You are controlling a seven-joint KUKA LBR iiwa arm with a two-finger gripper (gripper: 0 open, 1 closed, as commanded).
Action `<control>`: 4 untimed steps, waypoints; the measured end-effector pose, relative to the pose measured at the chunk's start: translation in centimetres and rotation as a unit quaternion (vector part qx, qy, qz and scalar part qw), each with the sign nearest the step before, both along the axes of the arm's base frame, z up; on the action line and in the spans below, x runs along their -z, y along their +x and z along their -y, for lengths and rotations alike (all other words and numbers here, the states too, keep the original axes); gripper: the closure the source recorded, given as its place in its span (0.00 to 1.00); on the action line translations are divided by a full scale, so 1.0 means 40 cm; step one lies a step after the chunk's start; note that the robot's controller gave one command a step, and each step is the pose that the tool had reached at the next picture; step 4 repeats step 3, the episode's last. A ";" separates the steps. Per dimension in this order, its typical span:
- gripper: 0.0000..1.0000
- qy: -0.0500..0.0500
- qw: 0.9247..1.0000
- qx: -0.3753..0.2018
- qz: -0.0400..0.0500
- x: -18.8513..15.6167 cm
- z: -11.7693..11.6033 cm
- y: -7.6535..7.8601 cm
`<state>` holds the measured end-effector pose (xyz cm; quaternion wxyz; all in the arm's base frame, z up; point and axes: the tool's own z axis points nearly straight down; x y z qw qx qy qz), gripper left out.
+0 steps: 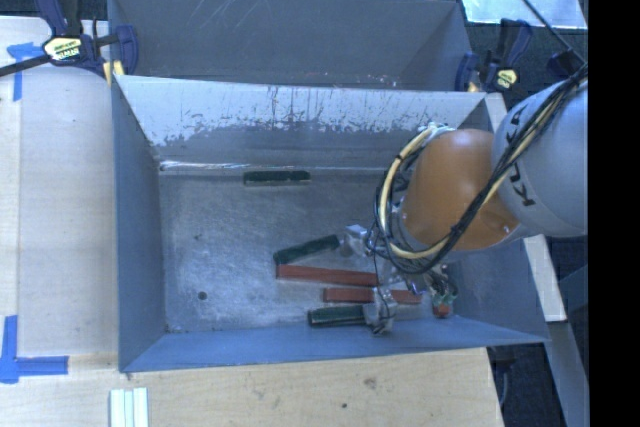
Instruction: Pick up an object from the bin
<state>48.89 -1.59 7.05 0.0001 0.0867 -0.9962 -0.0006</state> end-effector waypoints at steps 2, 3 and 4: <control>1.00 -0.001 1.000 0.001 0.005 -0.194 0.008 0.004; 1.00 -0.001 1.000 0.002 0.005 -0.318 0.009 0.010; 1.00 -0.001 1.000 0.002 0.005 -0.318 0.009 0.010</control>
Offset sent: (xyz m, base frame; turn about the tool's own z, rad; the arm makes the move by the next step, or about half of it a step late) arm 0.0000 0.0000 0.0000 0.0000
